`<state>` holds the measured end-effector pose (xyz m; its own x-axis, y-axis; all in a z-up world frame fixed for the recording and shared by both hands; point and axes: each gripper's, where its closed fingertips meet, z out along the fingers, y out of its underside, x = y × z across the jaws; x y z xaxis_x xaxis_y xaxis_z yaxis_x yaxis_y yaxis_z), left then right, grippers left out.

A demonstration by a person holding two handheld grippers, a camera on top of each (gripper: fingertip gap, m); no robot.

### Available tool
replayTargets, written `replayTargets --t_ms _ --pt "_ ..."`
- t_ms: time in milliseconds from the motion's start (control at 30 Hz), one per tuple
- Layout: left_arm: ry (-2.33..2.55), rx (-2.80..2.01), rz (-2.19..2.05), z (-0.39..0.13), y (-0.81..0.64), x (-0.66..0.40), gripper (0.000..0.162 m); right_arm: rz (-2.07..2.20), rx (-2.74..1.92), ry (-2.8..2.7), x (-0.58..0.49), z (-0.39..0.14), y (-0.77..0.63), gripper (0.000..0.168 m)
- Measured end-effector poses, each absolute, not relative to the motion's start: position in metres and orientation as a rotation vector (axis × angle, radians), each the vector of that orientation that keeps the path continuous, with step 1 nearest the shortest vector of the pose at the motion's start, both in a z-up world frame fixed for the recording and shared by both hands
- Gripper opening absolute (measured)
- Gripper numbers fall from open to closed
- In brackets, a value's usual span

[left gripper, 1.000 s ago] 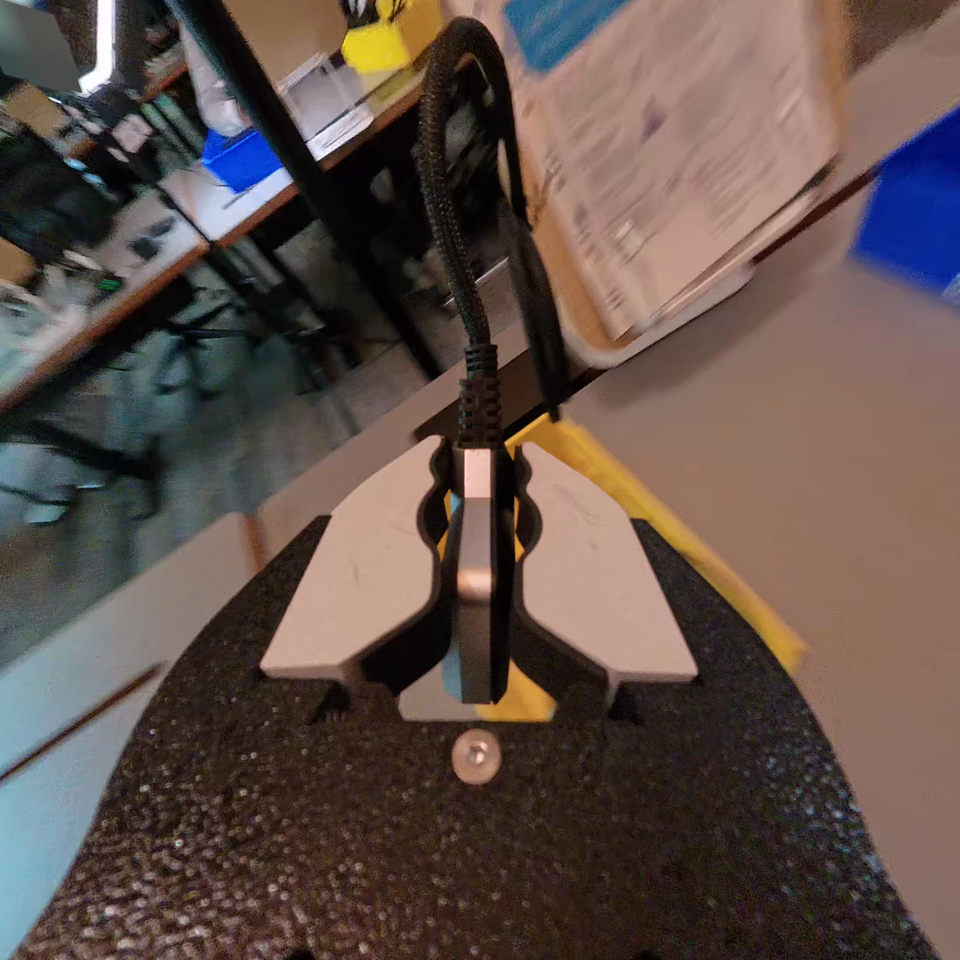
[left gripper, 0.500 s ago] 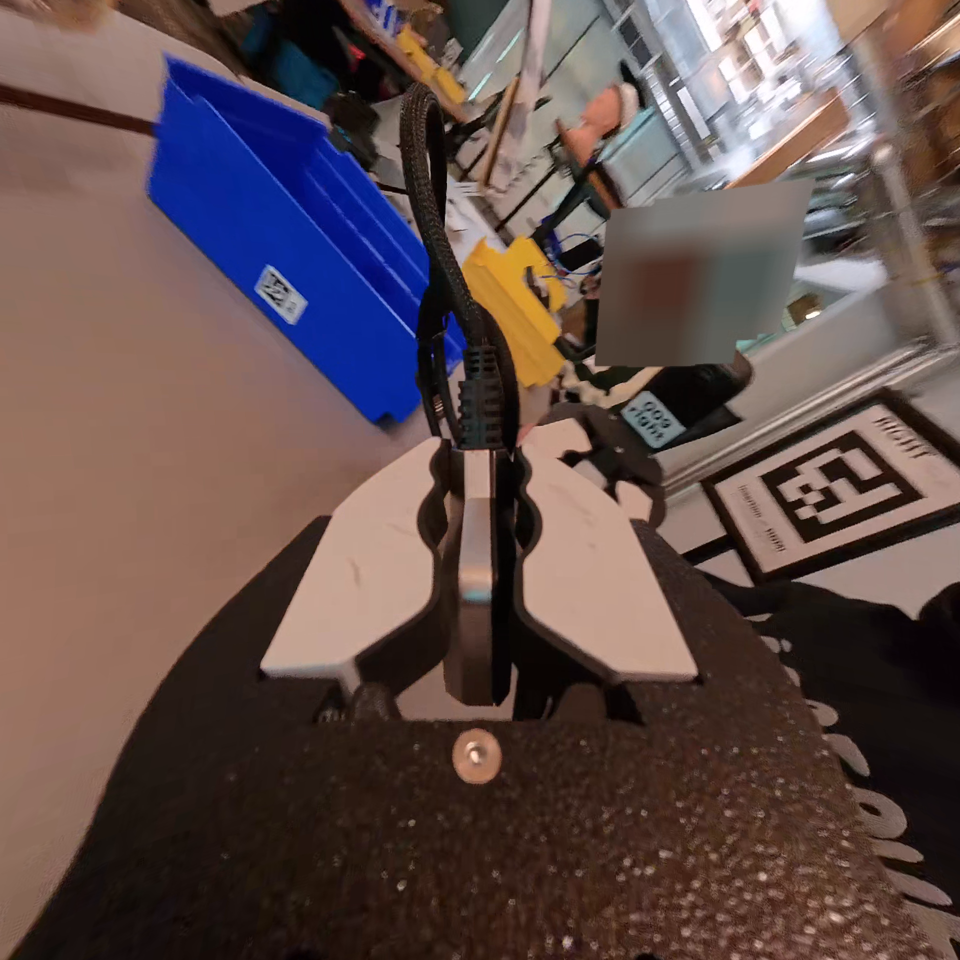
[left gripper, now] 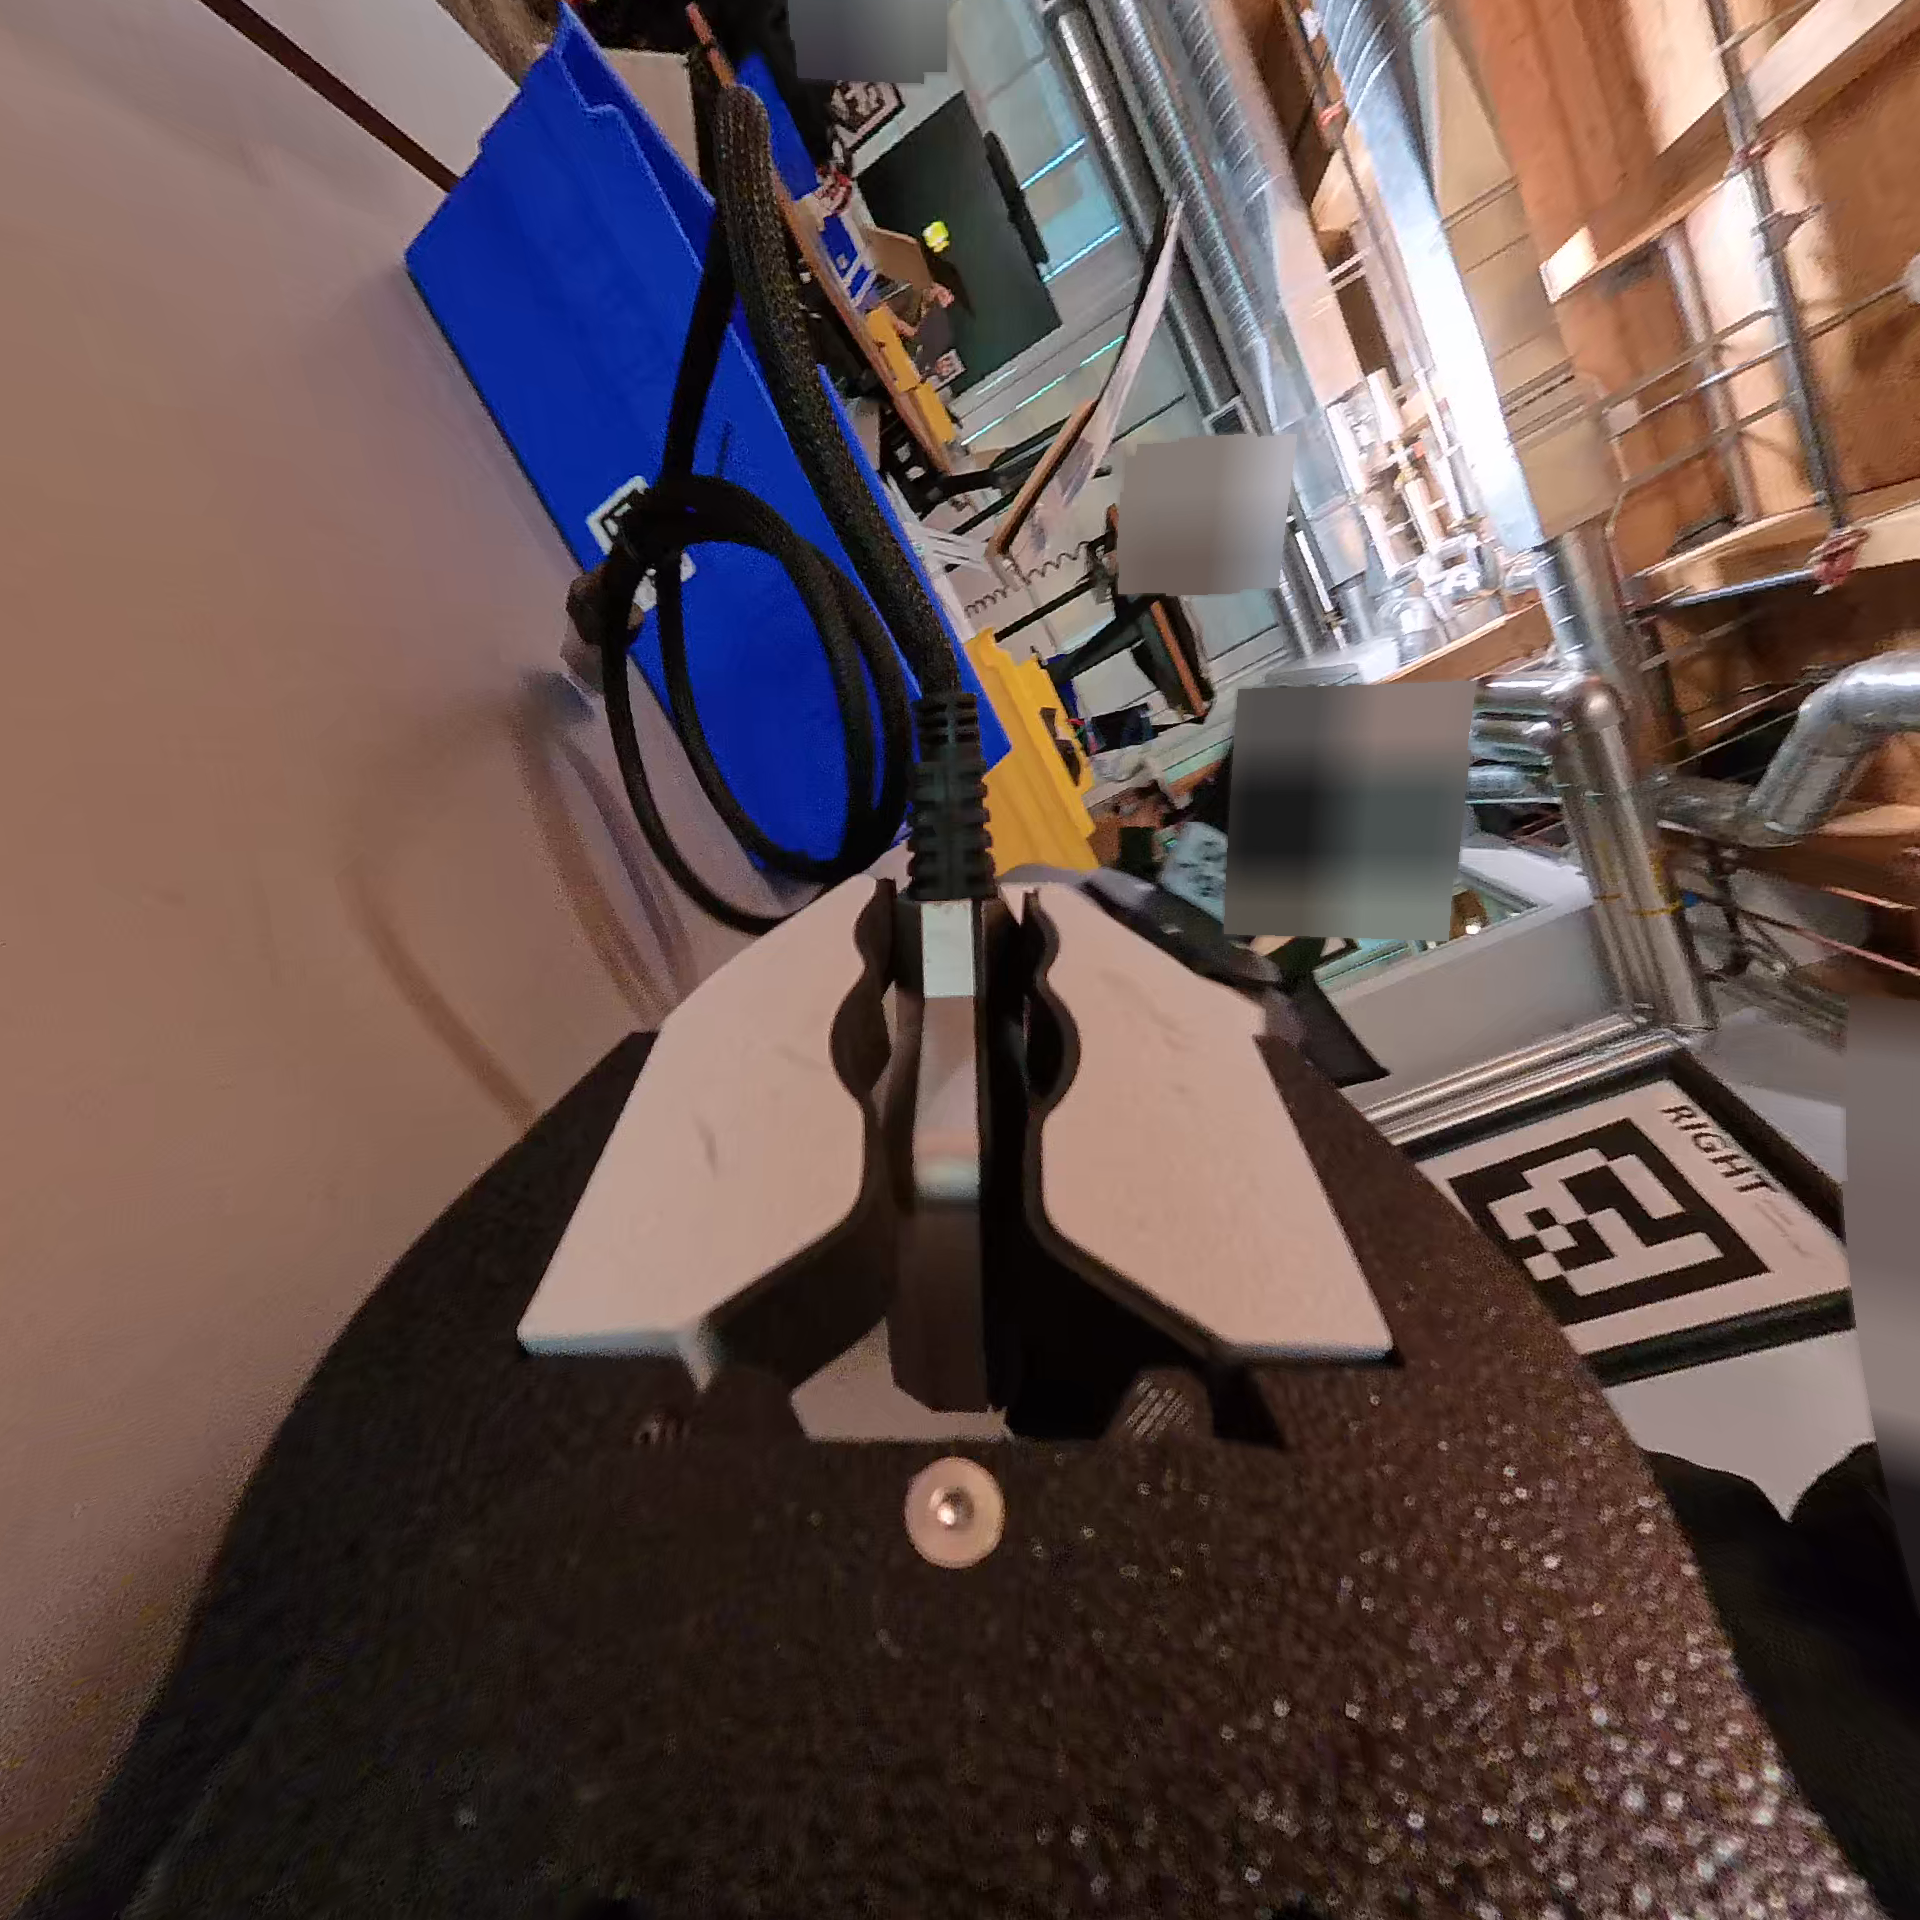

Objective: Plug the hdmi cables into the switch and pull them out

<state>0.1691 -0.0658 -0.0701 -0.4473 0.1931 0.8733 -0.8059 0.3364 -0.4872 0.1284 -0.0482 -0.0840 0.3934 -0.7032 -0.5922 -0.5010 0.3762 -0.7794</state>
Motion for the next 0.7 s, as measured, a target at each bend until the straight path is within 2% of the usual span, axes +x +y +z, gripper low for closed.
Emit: replayTargets --t_ms 33,100,133,167,200,300,467,600,700 --pt "-1.611 0.561 1.291 -0.069 -0.065 0.167 0.022 -0.11 -1.244 1.248 0.131 -0.09 -0.042 0.053" --pt "-1.597 0.531 1.277 -0.068 -0.064 0.158 0.022 -0.025 -1.125 1.181 0.137 -0.085 -0.034 0.056" --pt "-1.611 0.509 1.268 -0.07 -0.063 0.153 0.022 0.018 -1.038 1.162 0.141 -0.08 -0.034 0.047" --pt "-1.619 0.49 1.272 -0.07 -0.062 0.15 0.022 0.055 -0.961 1.157 0.144 -0.078 -0.036 0.028" --pt "-1.61 0.476 1.287 -0.068 -0.061 0.149 0.022 0.085 -0.925 1.12 0.145 -0.076 -0.036 0.022" --pt "-1.671 0.451 1.389 -0.066 -0.058 0.158 0.025 0.147 -0.875 1.094 0.147 -0.076 -0.033 0.023" --pt "-1.683 0.463 1.837 -0.025 -0.033 0.197 0.045 0.193 -0.558 1.08 0.155 -0.058 -0.049 0.022" --pt "-1.784 0.56 1.893 -0.04 -0.022 0.192 0.055 0.127 -0.342 1.041 0.159 -0.043 -0.06 0.022" --pt "-1.8 0.582 1.868 -0.056 -0.025 0.173 0.055 0.062 -0.324 1.034 0.161 -0.04 -0.058 0.022"
